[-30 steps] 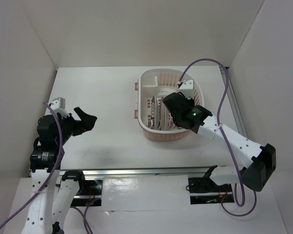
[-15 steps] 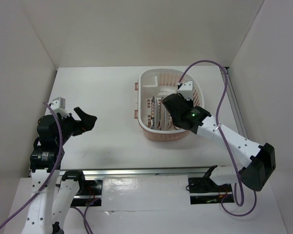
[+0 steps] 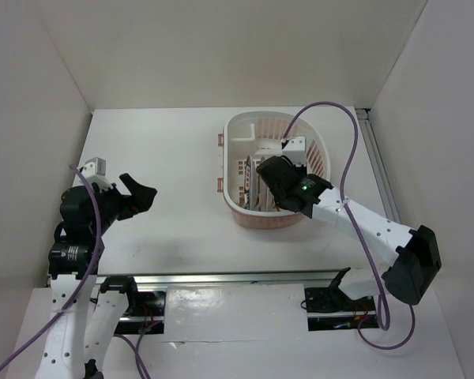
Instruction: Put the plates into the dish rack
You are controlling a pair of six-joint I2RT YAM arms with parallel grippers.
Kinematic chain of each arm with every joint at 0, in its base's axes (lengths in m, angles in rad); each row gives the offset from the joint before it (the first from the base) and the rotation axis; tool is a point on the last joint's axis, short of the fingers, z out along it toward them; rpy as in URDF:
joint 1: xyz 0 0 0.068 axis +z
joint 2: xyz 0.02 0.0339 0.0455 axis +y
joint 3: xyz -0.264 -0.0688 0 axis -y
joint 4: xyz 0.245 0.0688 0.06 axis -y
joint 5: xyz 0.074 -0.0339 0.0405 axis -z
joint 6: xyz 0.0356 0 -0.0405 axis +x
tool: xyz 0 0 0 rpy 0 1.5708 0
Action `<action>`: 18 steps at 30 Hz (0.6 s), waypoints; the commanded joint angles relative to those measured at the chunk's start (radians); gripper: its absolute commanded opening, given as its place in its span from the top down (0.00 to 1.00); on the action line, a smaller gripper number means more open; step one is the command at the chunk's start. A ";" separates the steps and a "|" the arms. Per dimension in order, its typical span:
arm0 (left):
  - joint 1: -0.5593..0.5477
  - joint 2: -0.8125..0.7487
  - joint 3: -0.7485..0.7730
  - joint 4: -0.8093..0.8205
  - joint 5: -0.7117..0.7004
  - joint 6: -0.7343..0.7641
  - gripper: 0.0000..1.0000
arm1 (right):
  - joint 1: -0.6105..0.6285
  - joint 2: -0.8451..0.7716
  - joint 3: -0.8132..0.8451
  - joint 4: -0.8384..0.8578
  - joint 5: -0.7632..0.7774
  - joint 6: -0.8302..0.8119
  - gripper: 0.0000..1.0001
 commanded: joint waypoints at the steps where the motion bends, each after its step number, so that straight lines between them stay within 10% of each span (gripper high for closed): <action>1: -0.003 -0.002 0.007 0.025 -0.004 0.026 0.00 | 0.018 0.001 -0.007 0.050 0.043 0.037 1.00; 8: -0.003 -0.002 0.007 0.025 -0.004 0.026 0.00 | 0.058 0.031 -0.026 0.010 0.073 0.092 0.95; 18: -0.003 -0.002 0.007 0.025 -0.004 0.026 0.00 | 0.121 0.070 0.014 -0.051 0.107 0.156 0.57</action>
